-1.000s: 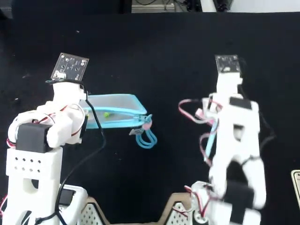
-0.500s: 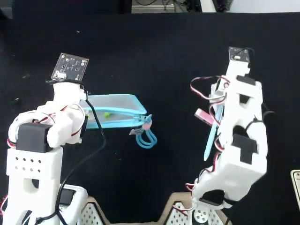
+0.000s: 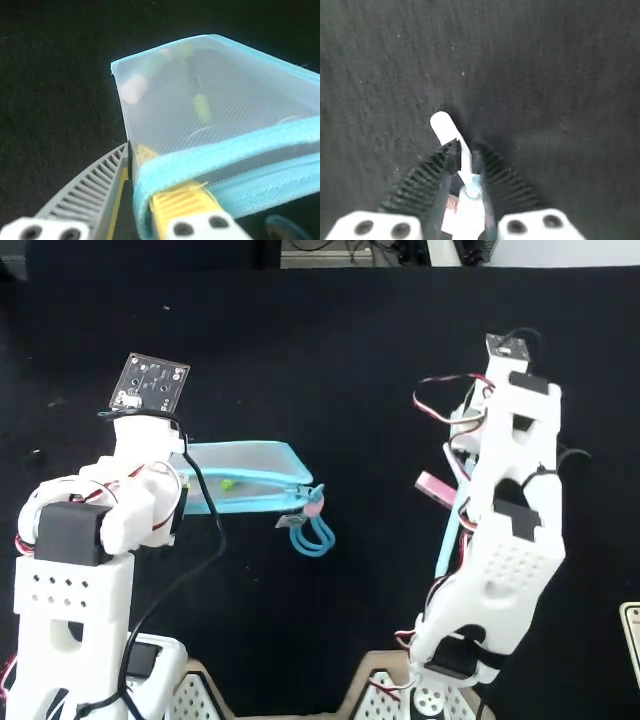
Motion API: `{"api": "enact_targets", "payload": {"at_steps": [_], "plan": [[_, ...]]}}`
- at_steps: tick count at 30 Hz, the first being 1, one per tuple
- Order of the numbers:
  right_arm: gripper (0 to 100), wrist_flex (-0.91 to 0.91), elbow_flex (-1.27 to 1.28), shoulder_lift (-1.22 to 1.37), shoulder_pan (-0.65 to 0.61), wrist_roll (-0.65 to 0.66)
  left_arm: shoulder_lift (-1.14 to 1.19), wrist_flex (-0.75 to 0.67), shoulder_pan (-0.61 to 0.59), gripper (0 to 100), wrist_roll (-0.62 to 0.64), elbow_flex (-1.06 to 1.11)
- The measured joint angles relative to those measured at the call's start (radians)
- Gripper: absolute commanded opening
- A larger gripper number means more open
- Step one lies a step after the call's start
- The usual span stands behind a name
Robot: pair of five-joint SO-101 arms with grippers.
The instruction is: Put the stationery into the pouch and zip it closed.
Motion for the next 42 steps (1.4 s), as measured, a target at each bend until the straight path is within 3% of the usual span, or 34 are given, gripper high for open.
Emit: {"api": "enact_targets", "payload": {"at_steps": [13,19,25,31,42], "plan": [[1.0,0.133,-0.028,-0.014,-0.02,0.06,0.0,0.0,0.0,3,0.0,0.0],[1.1,0.126,0.175,-0.192,-0.114,0.114,0.0,0.0,0.0,3,0.0,0.0],[1.5,0.003,0.423,-0.374,-0.244,0.198,0.0,0.0,0.0,3,0.0,0.0],[16.2,-0.114,0.523,-0.413,-0.358,0.242,0.0,0.0,0.0,3,0.0,0.0],[16.3,-0.034,0.525,-0.413,-0.39,0.253,0.0,0.0,0.0,3,0.0,0.002]]}}
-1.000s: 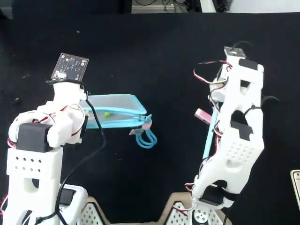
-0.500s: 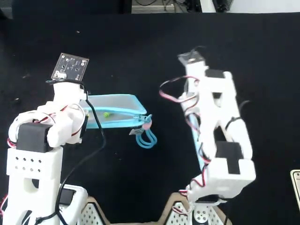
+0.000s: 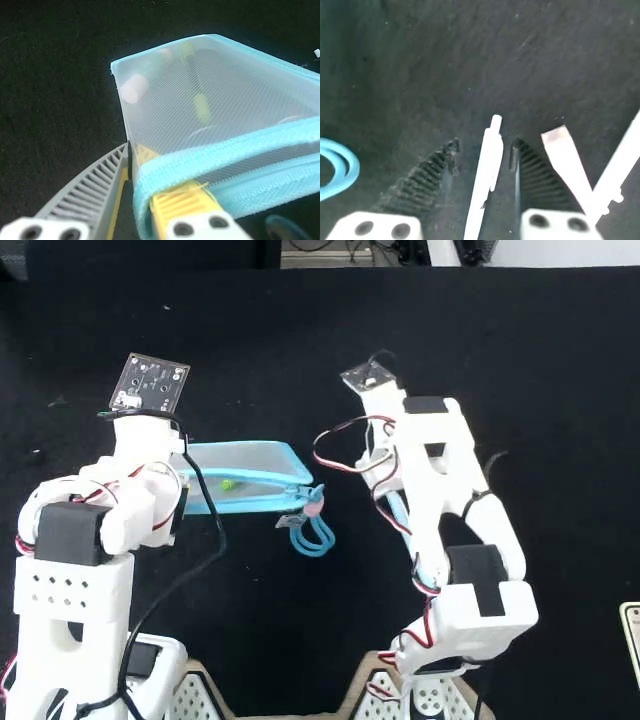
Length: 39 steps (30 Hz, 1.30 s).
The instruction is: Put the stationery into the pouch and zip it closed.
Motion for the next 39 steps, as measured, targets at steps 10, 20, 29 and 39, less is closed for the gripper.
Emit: {"api": "enact_targets", "payload": {"at_steps": [10,20,29,39], "plan": [[16.3,-0.129,0.117,0.0,0.005,0.054,0.0,0.0,0.0,3,0.0,0.0],[15.2,-0.215,0.173,0.0,0.048,0.129,0.0,0.0,0.0,3,0.0,0.0],[1.0,-0.262,0.176,0.008,0.061,0.132,0.0,0.0,0.0,3,0.0,0.0],[1.0,0.002,0.178,-0.4,0.06,0.132,0.0,0.0,0.0,3,0.0,0.0]]}}
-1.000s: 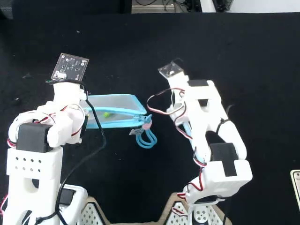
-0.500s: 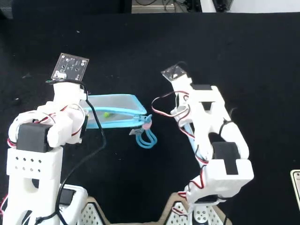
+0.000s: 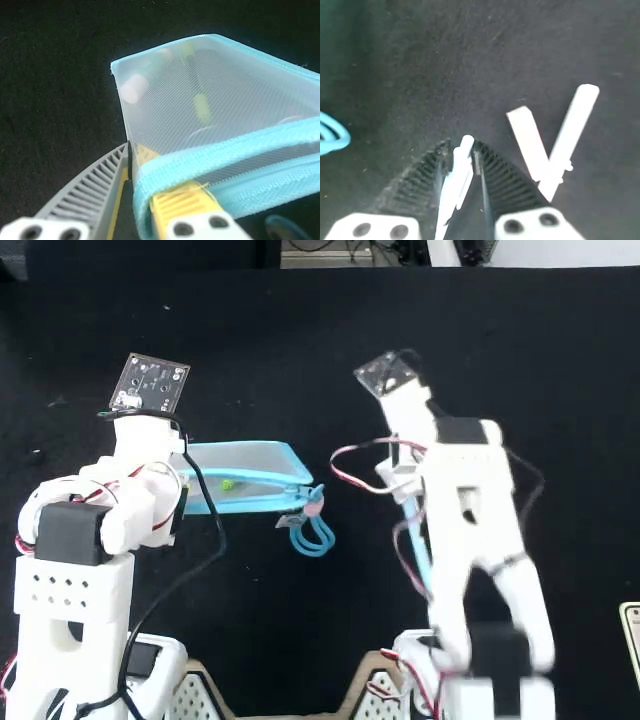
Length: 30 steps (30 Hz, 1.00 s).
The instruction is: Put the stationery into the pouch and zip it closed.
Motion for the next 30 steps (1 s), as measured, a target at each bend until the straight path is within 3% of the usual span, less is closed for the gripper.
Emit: {"api": "enact_targets", "payload": {"at_steps": [5,10,20,30], "plan": [[1.0,0.051,0.003,-0.281,-0.009,-0.037,0.0,0.0,0.0,3,0.0,0.0],[1.1,0.044,0.107,-0.443,-0.118,-0.092,0.0,0.0,0.0,3,0.0,0.0],[1.2,-0.451,0.532,-0.459,-0.172,-0.163,0.0,-0.003,0.0,3,0.0,0.011],[9.5,-0.514,0.66,-0.459,-0.172,-0.163,0.0,-0.003,0.0,3,0.0,0.011]]}}
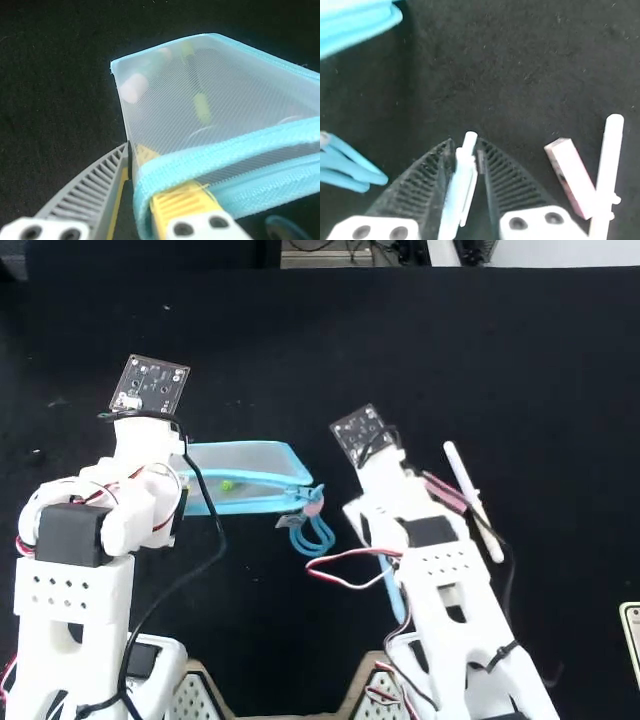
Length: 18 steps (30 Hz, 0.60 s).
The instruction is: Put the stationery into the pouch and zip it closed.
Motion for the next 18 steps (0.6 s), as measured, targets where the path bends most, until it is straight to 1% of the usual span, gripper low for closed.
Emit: {"api": "enact_targets", "payload": {"at_steps": [7,10,12,14,16,18], "plan": [[9.6,0.0,0.063,0.0,0.0,0.0,0.0,0.0,0.0,3,0.0,0.0],[12.9,0.002,0.066,-0.002,0.0,0.0,0.0,0.0,0.0,3,0.0,0.0],[15.3,0.031,0.063,0.002,-0.011,-0.002,0.0,0.0,0.0,3,0.0,0.0],[15.5,0.08,0.031,0.043,-0.048,-0.003,0.0,0.0,0.0,3,0.0,0.0],[15.5,0.147,-0.031,0.115,-0.089,-0.006,0.0,0.0,0.0,3,0.0,0.0],[15.5,0.213,-0.115,0.212,-0.129,-0.037,0.0,0.0,0.0,3,0.0,0.0]]}}
